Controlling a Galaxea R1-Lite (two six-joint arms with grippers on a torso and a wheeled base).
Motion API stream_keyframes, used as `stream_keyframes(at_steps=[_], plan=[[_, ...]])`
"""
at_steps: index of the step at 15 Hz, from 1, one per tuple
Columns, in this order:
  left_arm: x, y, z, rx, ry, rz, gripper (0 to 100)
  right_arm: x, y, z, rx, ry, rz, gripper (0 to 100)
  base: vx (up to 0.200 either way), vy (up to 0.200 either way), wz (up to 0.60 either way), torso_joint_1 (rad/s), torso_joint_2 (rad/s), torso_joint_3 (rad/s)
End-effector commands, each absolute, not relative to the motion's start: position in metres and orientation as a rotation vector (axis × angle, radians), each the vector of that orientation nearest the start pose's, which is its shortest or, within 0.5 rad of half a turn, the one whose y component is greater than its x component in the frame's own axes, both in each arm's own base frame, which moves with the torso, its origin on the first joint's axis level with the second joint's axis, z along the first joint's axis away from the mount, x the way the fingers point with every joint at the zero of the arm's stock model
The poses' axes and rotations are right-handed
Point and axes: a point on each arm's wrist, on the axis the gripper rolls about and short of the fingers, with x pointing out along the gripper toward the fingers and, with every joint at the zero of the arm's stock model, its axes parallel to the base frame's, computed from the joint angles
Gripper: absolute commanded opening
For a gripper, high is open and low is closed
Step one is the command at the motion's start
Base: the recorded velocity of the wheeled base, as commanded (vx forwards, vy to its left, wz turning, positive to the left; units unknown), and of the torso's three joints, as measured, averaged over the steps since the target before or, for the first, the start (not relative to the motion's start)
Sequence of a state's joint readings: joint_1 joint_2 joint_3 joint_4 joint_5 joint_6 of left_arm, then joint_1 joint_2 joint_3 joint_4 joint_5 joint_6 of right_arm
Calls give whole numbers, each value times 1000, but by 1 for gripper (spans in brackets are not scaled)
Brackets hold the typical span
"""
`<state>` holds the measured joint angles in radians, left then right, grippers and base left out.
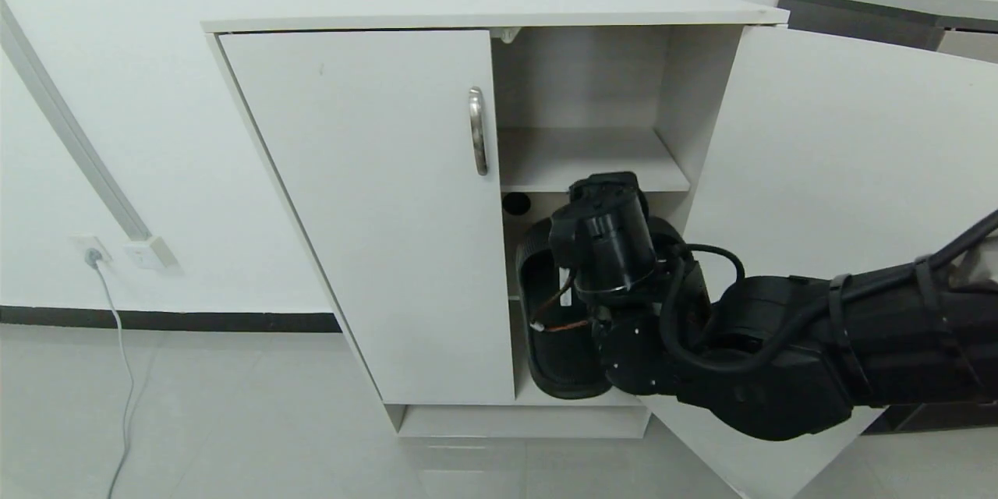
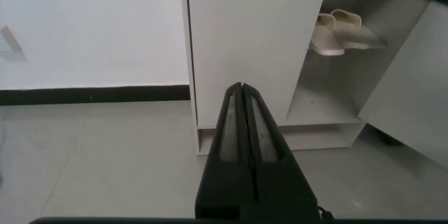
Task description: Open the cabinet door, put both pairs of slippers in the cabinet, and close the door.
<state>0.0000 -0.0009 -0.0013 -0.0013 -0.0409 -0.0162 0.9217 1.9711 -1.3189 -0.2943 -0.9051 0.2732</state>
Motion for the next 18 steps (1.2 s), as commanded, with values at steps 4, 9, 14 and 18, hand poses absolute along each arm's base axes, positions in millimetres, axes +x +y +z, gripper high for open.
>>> stream_keyframes(at_steps=[4,9,14,18], plan=[[-23,-1,76,-17,-3,-41,0,258,292,224,23,122,0,0,0,0,0,0,0,0],[-23,-1,76,-17,-3,-41,0,259,287,227,1,145,18,0,0,0,0,0,0,0],[-23,-1,76,-17,-3,-43,0,262,285,238,19,136,27,0,160,0,0,-2,3,4],[-23,-1,76,-17,-3,-43,0,263,285,236,13,144,29,0,200,0,0,7,4,1]])
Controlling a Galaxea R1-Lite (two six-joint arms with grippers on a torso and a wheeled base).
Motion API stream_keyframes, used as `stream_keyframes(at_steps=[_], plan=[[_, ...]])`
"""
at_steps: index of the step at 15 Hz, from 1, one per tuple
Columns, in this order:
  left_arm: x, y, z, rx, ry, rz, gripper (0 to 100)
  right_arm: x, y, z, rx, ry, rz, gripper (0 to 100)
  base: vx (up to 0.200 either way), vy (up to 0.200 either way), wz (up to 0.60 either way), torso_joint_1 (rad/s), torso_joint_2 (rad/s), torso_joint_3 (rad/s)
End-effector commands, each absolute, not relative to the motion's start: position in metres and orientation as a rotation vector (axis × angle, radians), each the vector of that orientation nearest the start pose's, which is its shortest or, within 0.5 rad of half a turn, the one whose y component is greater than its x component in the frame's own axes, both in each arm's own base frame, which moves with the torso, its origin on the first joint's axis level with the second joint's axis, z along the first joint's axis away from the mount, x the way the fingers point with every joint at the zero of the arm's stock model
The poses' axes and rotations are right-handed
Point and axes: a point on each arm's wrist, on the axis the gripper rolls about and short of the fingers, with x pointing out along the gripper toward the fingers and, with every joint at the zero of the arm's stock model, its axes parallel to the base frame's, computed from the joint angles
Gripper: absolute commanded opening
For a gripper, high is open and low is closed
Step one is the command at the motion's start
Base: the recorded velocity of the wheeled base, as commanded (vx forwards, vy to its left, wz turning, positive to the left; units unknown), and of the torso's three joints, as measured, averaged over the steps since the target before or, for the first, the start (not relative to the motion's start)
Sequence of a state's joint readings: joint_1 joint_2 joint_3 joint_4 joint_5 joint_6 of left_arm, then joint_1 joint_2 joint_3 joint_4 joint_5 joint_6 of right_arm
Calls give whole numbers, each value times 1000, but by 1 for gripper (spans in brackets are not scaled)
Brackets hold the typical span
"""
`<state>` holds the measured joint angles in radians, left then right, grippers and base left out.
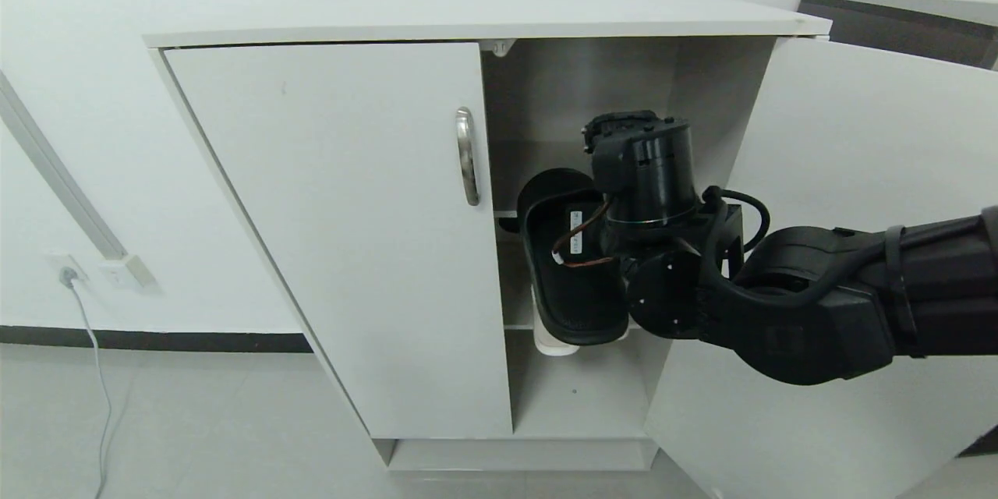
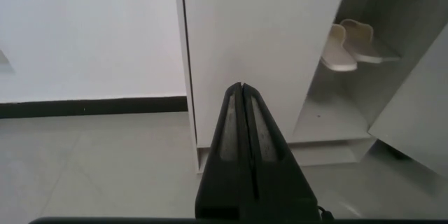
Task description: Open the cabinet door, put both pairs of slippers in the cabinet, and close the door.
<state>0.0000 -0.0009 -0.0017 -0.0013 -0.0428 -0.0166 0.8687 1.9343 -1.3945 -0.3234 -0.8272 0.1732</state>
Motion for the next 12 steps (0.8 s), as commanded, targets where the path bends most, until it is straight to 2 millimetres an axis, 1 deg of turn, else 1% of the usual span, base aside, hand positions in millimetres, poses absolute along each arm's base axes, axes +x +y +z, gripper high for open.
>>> stream_keyframes(at_steps=[1,4,9,12], plan=[[-23,-1,76,-17,-3,-43,0,263,285,236,13,144,29,0,200,0,0,7,2,7],[-23,-1,76,-17,-3,-43,0,263,285,233,17,151,27,0,200,0,0,2,5,1],[-23,-1,76,-17,-3,-41,0,275,283,220,10,174,6,0,0,0,0,0,0,0],[-23,-1,76,-17,-3,-41,0,287,284,212,4,189,10,0,0,0,0,0,0,0]])
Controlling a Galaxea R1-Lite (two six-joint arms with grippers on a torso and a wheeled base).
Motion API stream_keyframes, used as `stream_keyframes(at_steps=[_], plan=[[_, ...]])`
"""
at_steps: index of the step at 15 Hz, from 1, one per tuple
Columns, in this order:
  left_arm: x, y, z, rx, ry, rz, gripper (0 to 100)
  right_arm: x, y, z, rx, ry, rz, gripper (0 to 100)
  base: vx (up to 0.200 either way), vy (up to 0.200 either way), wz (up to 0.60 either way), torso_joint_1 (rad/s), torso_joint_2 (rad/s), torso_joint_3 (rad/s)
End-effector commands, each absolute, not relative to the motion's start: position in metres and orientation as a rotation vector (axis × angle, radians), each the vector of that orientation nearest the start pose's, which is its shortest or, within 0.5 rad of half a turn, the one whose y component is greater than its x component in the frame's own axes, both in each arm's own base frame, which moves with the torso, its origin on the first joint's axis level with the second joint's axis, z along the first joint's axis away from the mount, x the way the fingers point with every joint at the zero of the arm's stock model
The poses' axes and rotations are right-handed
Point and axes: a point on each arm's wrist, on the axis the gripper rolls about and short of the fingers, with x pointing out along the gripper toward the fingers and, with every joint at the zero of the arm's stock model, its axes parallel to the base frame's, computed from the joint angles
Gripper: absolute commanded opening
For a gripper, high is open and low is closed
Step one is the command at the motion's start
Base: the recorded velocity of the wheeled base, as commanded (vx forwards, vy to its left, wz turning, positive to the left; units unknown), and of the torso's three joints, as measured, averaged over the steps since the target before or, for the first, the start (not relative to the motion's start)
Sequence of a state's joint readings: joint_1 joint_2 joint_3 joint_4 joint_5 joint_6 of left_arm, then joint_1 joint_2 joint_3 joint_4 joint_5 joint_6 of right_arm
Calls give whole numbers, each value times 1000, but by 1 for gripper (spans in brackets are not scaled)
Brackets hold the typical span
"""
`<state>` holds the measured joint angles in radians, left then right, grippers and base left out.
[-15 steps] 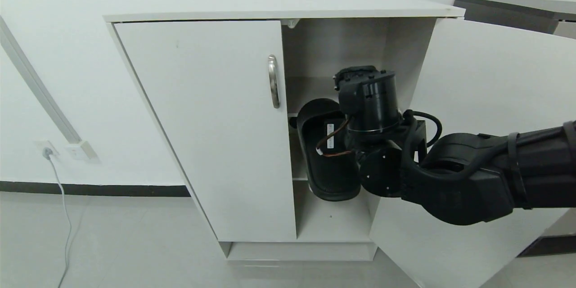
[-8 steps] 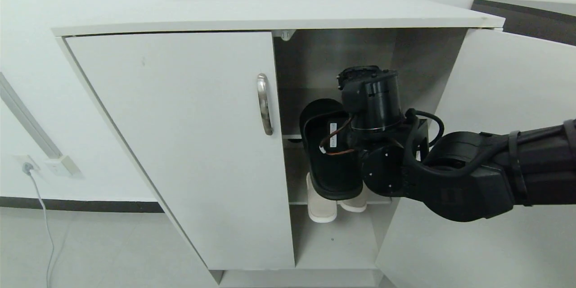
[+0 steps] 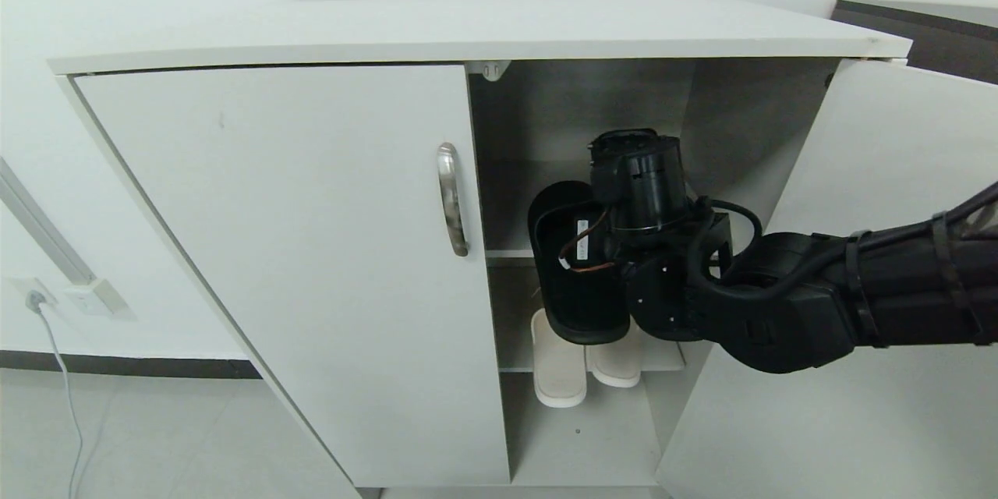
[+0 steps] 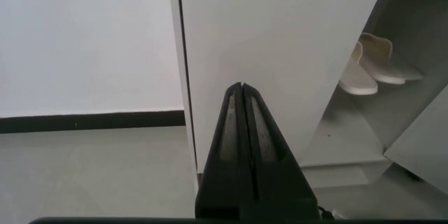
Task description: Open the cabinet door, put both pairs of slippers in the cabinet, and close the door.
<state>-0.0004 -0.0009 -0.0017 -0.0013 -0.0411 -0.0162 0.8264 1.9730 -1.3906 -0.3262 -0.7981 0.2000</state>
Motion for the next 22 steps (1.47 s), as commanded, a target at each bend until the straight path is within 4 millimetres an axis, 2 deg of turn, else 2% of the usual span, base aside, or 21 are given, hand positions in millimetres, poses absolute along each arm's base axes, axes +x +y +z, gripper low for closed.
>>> stream_keyframes(at_steps=[1,8,13,18,22], plan=[[-23,-1,76,-17,-3,-41,0,292,285,210,7,189,10,0,0,0,0,0,0,0],[-23,-1,76,-15,-3,-40,0,322,296,217,19,189,9,0,0,0,0,0,0,0],[-23,-1,76,-14,-3,-40,0,347,295,225,36,197,-7,0,0,0,0,0,0,0],[-23,-1,76,-14,-3,-40,0,353,289,247,81,206,-32,0,0,0,0,0,0,0],[-23,-1,76,-14,-3,-40,0,355,289,249,94,226,-21,0,0,0,0,0,0,0]])
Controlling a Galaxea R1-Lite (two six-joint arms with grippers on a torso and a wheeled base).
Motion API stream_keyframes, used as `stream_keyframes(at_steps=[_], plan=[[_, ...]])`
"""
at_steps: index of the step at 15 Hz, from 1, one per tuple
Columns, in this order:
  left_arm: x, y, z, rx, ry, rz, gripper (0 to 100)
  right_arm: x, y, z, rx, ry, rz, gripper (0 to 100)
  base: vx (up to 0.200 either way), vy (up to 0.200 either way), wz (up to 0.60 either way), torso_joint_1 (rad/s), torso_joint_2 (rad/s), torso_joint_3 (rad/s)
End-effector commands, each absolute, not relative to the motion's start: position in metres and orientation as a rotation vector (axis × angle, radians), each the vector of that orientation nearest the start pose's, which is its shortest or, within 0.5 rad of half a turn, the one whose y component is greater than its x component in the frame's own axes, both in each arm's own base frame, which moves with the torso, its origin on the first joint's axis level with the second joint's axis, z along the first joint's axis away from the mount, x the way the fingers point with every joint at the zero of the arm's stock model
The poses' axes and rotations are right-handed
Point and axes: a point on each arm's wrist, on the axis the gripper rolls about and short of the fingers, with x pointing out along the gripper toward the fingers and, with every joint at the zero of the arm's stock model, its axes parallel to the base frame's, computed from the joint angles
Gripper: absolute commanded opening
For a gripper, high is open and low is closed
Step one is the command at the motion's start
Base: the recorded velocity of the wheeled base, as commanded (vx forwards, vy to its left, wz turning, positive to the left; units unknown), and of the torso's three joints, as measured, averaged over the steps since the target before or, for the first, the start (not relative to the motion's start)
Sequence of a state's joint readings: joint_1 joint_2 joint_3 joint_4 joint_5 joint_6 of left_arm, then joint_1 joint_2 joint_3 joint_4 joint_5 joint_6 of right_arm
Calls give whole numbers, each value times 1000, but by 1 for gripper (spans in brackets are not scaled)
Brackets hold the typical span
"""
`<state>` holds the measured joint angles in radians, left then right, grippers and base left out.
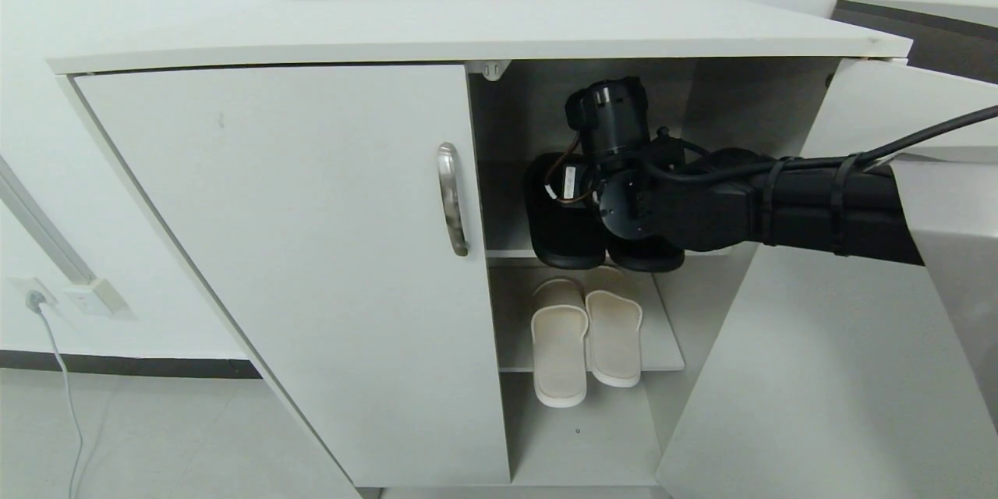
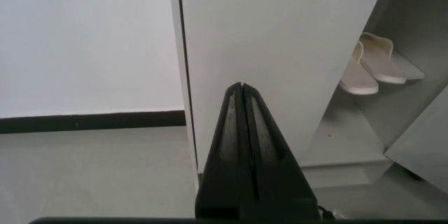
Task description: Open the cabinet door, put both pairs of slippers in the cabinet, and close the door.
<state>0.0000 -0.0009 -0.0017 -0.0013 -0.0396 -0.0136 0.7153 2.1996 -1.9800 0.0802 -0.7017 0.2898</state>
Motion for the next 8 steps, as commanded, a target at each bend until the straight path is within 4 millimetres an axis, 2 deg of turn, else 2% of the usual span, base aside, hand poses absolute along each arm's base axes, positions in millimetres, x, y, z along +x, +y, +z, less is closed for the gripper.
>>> stream_keyframes(at_steps=[1,8], plan=[[-23,-1,76,-14,-3,-40,0,356,290,247,92,228,-21,0,0,0,0,0,0,0],[-23,-1,76,-14,-3,-40,0,359,293,238,79,245,-24,0,0,0,0,0,0,0]])
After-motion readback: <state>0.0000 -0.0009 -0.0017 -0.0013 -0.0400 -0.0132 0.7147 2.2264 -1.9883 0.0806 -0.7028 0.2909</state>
